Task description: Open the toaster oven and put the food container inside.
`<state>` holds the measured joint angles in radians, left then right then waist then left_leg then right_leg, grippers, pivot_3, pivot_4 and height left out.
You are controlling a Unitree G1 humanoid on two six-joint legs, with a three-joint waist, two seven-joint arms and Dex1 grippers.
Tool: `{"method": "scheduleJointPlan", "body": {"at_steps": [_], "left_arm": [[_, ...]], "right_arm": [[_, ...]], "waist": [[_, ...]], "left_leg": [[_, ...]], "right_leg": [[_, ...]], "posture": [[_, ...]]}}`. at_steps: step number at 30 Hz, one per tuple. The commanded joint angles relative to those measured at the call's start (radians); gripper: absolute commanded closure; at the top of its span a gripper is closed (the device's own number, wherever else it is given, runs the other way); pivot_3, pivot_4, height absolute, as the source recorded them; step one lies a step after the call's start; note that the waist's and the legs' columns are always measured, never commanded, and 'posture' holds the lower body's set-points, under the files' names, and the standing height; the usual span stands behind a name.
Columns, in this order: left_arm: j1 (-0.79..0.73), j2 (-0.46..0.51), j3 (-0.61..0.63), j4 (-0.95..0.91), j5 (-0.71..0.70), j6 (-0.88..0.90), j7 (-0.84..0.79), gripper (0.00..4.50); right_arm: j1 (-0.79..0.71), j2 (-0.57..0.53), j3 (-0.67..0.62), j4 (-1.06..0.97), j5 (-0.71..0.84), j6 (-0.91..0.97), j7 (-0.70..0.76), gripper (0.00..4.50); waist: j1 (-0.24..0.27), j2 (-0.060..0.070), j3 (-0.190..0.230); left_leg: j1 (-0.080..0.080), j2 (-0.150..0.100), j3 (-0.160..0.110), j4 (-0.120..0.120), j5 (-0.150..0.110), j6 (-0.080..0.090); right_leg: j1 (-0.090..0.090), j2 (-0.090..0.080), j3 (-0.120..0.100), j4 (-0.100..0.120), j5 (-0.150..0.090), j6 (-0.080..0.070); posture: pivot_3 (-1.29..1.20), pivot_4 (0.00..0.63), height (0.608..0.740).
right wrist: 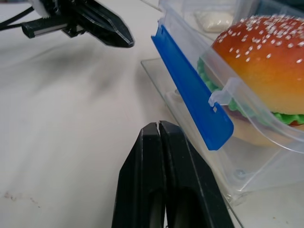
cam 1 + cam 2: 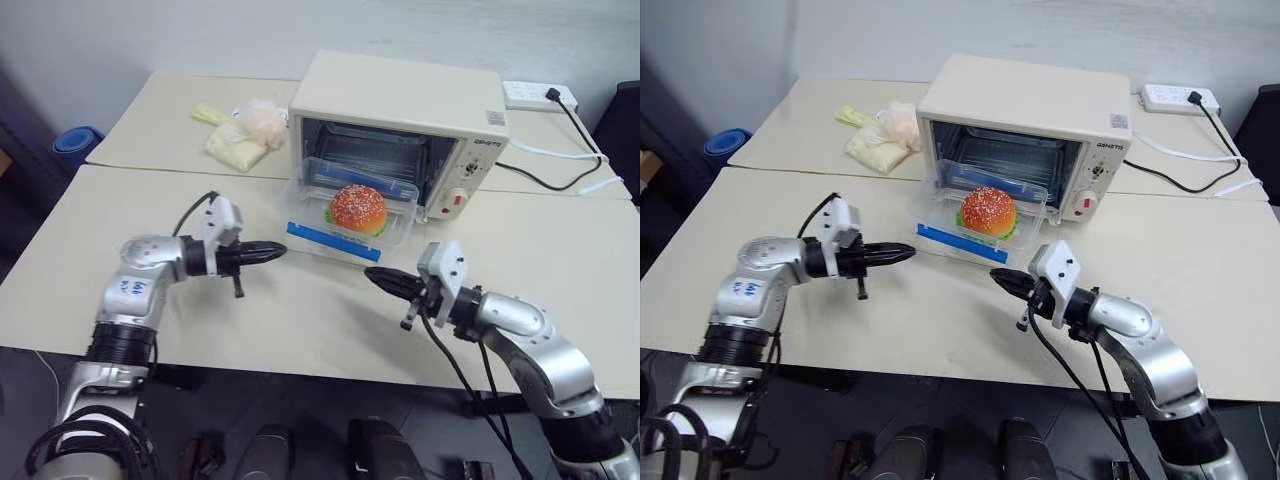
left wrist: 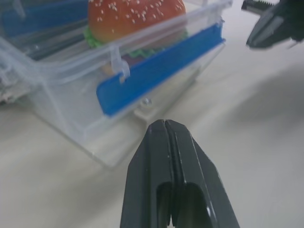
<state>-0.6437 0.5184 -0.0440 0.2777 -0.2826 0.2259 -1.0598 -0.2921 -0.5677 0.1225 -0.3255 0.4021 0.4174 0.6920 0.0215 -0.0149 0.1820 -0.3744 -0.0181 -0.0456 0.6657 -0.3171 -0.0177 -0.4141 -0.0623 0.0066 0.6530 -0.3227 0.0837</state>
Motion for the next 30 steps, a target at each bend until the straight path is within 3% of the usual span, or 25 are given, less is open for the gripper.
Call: {"method": "scheduleJointPlan", "body": {"at_steps": [1,5,14,23,27,30], "left_arm": [[-0.054,-0.049,0.006,0.06,0.039,-0.056,0.088,4.5],[-0.104,-0.118,0.025,0.152,0.057,-0.116,0.172,4.5],[-0.269,-0.239,0.094,0.41,0.055,-0.217,0.36,4.5],[-0.407,-0.319,0.139,0.666,0.085,-0.316,0.521,4.5],[-0.384,-0.31,0.123,0.64,0.083,-0.323,0.446,4.5],[-0.295,-0.235,0.125,0.483,0.046,-0.262,0.318,4.5]], "right_arm": [[-0.076,0.033,-0.005,0.058,-0.048,-0.005,-0.038,4.46],[-0.154,0.104,-0.036,0.174,-0.07,-0.057,-0.065,4.46],[-0.35,0.154,-0.054,0.55,-0.219,-0.296,-0.109,4.46],[-0.504,0.236,-0.092,0.812,-0.243,-0.381,-0.155,4.46],[-0.493,0.224,-0.102,0.783,-0.229,-0.348,-0.135,4.46],[-0.388,0.169,-0.114,0.531,-0.115,-0.173,-0.026,4.46]], "waist": [[-0.004,0.0,0.0],[-0.01,0.0,0.0],[-0.024,0.0,0.0],[-0.031,0.0,0.0],[-0.03,0.0,0.0],[-0.032,0.0,0.0]], "left_leg": [[0.0,0.0,0.001,0.0,0.0,0.0],[0.001,0.0,0.001,0.001,0.0,0.0],[0.001,0.0,0.002,0.001,0.001,0.0],[0.0,0.0,0.005,0.0,0.001,-0.001],[-0.001,0.0,0.004,0.0,0.001,-0.001],[-0.001,0.0,0.004,-0.001,0.001,-0.001]], "right_leg": [[0.0,0.0,0.0,0.0,0.0,0.0],[0.0,0.0,0.0,0.001,0.0,0.0],[-0.001,0.0,-0.001,0.003,0.0,0.0],[-0.003,0.0,-0.002,0.006,0.0,0.001],[-0.004,0.0,-0.001,0.006,0.0,0.001],[-0.004,0.0,-0.001,0.006,0.0,0.001]], "posture": [[0.0,0.15,0.74],[0.0,0.15,0.74],[0.0,0.15,0.74],[0.0,0.15,0.74],[0.0,0.15,0.74],[0.0,0.15,0.74]]}}
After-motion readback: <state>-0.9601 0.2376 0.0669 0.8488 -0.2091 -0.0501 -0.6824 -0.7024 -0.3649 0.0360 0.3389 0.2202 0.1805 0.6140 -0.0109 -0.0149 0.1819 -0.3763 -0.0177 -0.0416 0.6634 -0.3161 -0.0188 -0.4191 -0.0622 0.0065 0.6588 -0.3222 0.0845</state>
